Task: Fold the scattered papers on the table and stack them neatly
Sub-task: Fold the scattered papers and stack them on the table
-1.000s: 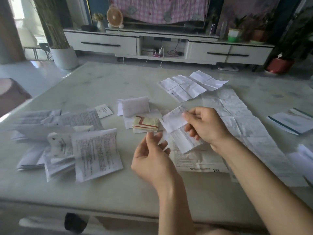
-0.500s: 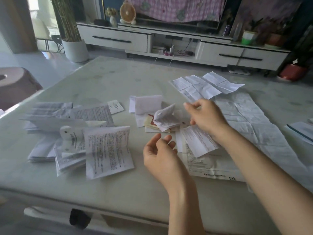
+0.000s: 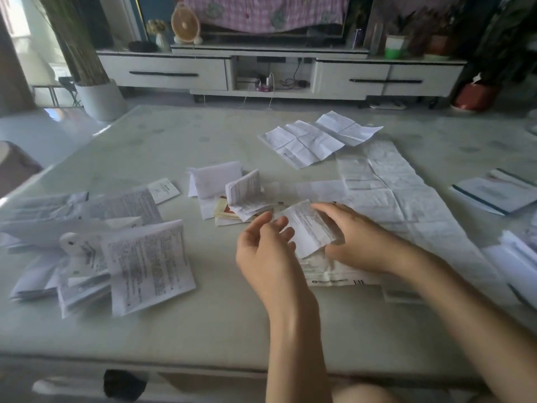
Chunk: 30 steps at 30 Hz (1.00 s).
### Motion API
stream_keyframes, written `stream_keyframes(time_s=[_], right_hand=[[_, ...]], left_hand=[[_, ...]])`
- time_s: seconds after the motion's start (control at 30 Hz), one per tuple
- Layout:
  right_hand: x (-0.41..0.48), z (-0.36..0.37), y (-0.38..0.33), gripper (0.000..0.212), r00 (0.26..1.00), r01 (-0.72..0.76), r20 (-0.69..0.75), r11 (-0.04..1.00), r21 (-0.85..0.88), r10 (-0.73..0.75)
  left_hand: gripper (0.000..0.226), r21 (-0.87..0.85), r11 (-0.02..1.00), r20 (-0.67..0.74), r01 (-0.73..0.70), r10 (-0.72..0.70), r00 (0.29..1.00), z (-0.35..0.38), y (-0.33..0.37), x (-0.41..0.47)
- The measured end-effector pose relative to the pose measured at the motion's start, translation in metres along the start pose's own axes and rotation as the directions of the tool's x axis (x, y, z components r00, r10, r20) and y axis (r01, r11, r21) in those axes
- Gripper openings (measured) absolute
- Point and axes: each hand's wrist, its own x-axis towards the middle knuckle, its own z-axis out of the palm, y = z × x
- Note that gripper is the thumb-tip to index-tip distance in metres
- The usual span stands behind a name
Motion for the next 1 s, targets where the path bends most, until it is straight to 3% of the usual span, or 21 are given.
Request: stream_keyframes(time_s=[0.07,0.13,0.2,0.27,0.3,0.37,0.47,0.57,0.73,0.93,1.0], right_hand=[[-0.001,0.005,0.004,0.054,0.988,0.024,-0.152,0.997,-0.068,-0.034],[-0.003,0.001,0.002,0.045,0.931,0.061,-0.359,0.998,-0.026,-0.066],[-0.008,-0.012,-0.004,0.045,0.804,0.188,-0.591,0.972,0.144,-0.068],[-0.011,-0.026,-0.007,0.043,0.727,0.308,-0.685,0.87,0.386,0.047],[-0.013,-0.03,-0.009,0.04,0.731,0.348,-0.672,0.783,0.515,0.117],[-0.019,-0.032,-0.014,0.034,0.805,0.345,-0.556,0.601,0.721,0.205],[-0.026,-0.029,-0.02,0.043,0.888,0.284,-0.405,0.432,0.856,0.217],[-0.031,-0.026,-0.02,0.05,0.896,0.268,-0.4,0.481,0.835,0.194],[-0.035,-0.023,-0.022,0.057,0.885,0.259,-0.442,0.634,0.729,0.147],[-0.04,-0.029,-0.023,0.048,0.959,0.215,-0.285,0.638,0.74,0.008],[-0.04,-0.032,-0.021,0.059,0.979,0.165,-0.204,0.516,0.84,0.019]], left_hand=[[0.021,0.031,0.999,0.022,-0.005,0.005,1.0,0.002,-0.002,-0.002],[0.02,0.054,0.998,0.048,-0.021,0.018,0.999,0.001,-0.003,-0.001],[0.016,0.104,0.993,0.092,-0.059,0.05,0.995,0.002,-0.005,-0.001],[0.028,0.155,0.984,0.175,-0.089,0.061,0.983,0.004,-0.006,-0.004],[0.036,0.172,0.982,0.215,-0.083,0.045,0.976,0.005,-0.006,-0.005],[0.033,0.179,0.983,0.304,-0.035,-0.022,0.952,0.009,-0.006,-0.009],[0.027,0.156,0.987,0.445,0.042,-0.108,0.889,0.011,-0.008,-0.011],[0.022,0.168,0.985,0.452,-0.024,-0.055,0.89,0.011,-0.012,-0.013],[0.037,0.104,0.994,0.428,-0.037,-0.011,0.904,0.012,-0.01,-0.009],[0.02,0.112,0.974,0.308,-0.195,0.152,0.939,0.009,-0.013,-0.009],[0.02,0.14,0.963,0.281,-0.231,0.186,0.942,0.008,-0.014,-0.005]])
